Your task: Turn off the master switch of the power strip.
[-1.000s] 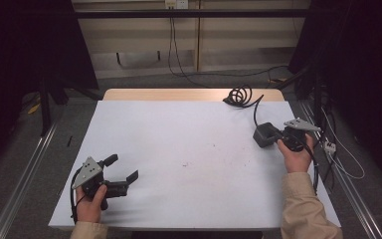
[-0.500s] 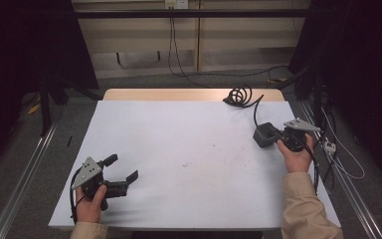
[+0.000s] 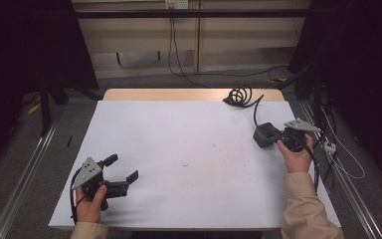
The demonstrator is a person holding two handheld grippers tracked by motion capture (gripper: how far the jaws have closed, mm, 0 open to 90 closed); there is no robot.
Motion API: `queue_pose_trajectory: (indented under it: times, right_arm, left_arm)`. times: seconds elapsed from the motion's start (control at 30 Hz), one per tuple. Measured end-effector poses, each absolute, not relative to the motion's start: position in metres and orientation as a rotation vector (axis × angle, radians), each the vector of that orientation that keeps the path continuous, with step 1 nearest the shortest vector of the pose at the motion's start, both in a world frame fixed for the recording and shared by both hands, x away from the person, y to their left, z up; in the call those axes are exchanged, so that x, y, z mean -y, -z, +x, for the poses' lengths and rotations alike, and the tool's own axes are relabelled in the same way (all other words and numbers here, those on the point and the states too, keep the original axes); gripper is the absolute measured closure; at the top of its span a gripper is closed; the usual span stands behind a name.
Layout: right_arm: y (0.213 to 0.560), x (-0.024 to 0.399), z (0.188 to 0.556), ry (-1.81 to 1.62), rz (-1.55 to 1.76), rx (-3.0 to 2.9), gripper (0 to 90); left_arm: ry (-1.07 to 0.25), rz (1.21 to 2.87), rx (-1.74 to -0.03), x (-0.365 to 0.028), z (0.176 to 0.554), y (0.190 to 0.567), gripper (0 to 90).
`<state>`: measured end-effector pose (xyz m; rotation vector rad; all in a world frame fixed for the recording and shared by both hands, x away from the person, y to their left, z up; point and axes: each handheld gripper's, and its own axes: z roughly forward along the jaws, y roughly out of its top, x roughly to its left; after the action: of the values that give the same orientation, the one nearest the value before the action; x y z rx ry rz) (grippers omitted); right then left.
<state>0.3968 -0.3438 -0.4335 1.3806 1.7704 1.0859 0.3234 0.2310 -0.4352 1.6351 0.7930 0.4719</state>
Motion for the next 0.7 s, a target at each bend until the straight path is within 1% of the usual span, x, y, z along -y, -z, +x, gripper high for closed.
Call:
queue_pose_trajectory:
  times: [0.7]
  right_arm:
    - [0.4352,0.3426,0.3957,-1.093,1.404,-1.750,90.0]
  left_arm:
    - [-0.472,1.635,-0.790,-0.2310,0.3234,0.4349,2.4]
